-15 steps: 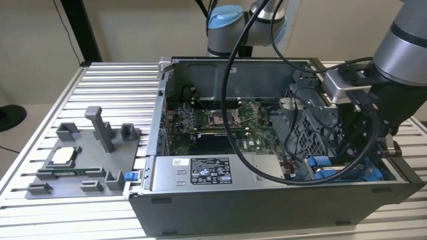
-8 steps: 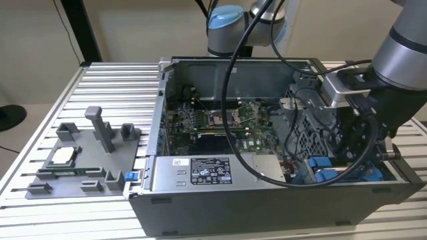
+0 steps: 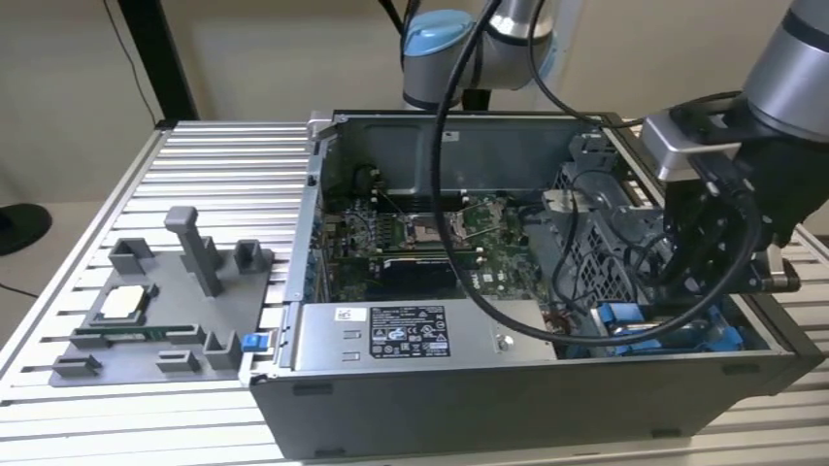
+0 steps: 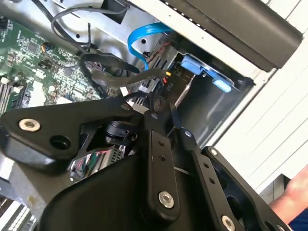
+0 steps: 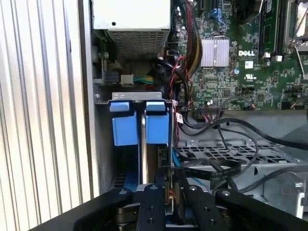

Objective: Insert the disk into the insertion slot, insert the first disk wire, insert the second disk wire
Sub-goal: 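Insert the second disk wire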

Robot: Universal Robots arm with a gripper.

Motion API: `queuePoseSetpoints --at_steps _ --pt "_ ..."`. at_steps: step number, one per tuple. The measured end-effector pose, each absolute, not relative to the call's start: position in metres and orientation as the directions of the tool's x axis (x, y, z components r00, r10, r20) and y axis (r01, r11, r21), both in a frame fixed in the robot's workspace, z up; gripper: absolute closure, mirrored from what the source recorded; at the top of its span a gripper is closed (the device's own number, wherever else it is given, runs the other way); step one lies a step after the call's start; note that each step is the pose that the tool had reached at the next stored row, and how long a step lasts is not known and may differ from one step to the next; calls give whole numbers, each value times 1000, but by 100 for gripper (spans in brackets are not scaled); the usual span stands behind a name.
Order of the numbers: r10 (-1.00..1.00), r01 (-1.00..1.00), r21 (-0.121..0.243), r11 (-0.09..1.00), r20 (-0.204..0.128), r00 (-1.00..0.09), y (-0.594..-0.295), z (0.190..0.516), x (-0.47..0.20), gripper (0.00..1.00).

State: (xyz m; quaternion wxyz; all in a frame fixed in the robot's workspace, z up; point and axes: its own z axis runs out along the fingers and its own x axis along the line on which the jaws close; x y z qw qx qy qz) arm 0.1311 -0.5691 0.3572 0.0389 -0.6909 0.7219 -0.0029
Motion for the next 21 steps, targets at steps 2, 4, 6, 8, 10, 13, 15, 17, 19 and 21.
queuePoseSetpoints --at_steps 2,4,6,8,10,13,15,17,19,21 --pt "-998 -997 -58 45 -52 -42 -569 366 131 0" --pt "-998 -997 -58 45 -52 -42 -569 375 131 0" --pt "-998 -997 -58 45 -52 -42 -569 384 131 0" --pt "-998 -997 -58 45 -52 -42 -569 393 131 0" --pt "-998 -997 -58 45 -52 -42 -569 403 131 0" --pt "-998 -997 -55 45 -52 -42 -569 413 132 0" --pt "-998 -997 -55 45 -52 -42 -569 413 132 0" --pt "-998 -997 -55 45 -52 -42 -569 413 132 0" --pt "-998 -998 -54 45 -52 -42 -569 413 132 0" --pt "-998 -998 -54 45 -52 -42 -569 413 132 0"
